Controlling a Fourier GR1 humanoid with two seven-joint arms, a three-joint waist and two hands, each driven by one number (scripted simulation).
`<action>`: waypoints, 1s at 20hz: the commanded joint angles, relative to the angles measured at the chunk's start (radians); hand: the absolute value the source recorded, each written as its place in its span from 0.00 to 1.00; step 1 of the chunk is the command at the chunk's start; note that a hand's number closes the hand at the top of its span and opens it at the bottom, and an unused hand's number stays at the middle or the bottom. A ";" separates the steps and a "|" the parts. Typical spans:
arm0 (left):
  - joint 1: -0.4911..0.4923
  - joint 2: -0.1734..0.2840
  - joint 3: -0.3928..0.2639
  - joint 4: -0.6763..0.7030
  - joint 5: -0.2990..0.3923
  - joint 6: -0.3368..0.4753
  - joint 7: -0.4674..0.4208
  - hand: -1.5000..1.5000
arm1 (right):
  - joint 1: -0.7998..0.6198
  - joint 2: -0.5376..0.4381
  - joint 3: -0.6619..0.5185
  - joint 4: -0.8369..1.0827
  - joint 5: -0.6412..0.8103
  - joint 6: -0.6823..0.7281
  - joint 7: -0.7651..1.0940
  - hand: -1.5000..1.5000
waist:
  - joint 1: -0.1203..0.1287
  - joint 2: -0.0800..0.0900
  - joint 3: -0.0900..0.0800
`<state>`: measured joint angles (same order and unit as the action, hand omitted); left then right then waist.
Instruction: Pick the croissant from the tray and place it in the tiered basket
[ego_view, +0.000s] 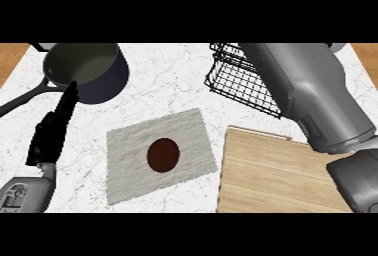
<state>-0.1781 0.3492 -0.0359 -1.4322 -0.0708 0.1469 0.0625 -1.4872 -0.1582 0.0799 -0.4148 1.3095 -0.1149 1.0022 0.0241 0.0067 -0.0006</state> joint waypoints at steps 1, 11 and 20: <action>0.020 0.004 0.033 0.016 0.012 -0.012 -0.034 0.50 | 0.043 -0.016 -0.042 -0.037 -0.045 0.013 -0.043 1.00 | -0.014 -0.005 0.000; -0.006 -0.003 0.017 -0.033 -0.018 -0.012 0.025 0.50 | 0.189 0.035 -0.216 -0.087 -0.211 -0.172 -0.033 1.00 | -0.011 -0.004 0.002; 0.063 0.000 0.043 -0.048 -0.037 -0.016 0.003 0.50 | 0.267 0.004 -0.224 -0.192 -0.222 -0.287 -0.115 0.00 | -0.015 -0.008 0.001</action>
<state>-0.1566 0.3404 0.0001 -1.4642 -0.0936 0.1297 0.0798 -1.2462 -0.1500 -0.1325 -0.5424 1.0948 -0.3227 0.8840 0.0113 0.0020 0.0005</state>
